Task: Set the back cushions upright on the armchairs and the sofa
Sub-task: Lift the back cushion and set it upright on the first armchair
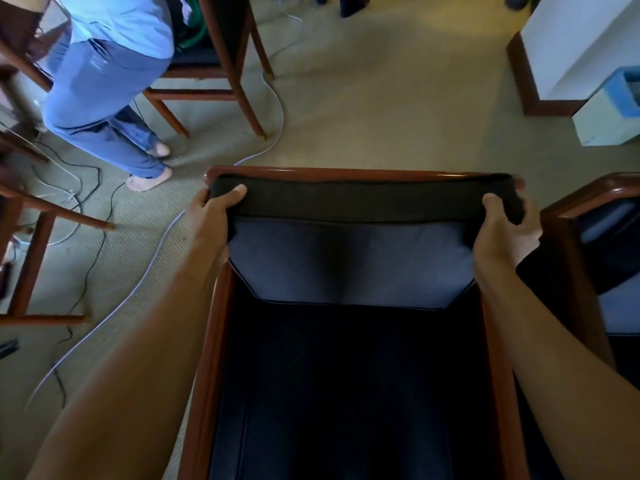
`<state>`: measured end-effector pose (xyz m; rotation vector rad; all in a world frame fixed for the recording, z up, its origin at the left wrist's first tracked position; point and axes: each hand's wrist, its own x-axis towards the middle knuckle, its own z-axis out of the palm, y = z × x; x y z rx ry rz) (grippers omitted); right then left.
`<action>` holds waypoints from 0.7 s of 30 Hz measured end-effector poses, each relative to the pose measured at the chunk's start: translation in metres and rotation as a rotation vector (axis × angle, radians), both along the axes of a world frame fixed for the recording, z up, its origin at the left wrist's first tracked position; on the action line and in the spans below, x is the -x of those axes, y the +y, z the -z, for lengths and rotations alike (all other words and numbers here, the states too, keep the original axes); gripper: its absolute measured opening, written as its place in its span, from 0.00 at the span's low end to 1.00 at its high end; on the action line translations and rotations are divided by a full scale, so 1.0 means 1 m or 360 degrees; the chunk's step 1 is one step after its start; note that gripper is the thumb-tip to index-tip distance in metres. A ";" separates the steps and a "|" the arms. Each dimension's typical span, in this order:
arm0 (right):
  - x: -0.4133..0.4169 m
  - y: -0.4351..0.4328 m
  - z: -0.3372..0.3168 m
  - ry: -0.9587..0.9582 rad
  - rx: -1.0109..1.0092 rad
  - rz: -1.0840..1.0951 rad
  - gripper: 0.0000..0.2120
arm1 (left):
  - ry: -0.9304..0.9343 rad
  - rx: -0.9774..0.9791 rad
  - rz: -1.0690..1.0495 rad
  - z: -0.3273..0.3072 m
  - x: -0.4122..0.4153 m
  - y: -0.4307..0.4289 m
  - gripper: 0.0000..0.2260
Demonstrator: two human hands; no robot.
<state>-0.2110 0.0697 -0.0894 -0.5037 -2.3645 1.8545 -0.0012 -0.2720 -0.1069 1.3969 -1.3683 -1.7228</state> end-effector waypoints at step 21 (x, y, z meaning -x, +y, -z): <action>-0.059 0.096 0.017 -0.0061 -0.1494 -0.1027 0.36 | -0.1343 0.1595 0.1252 -0.009 -0.003 0.132 0.26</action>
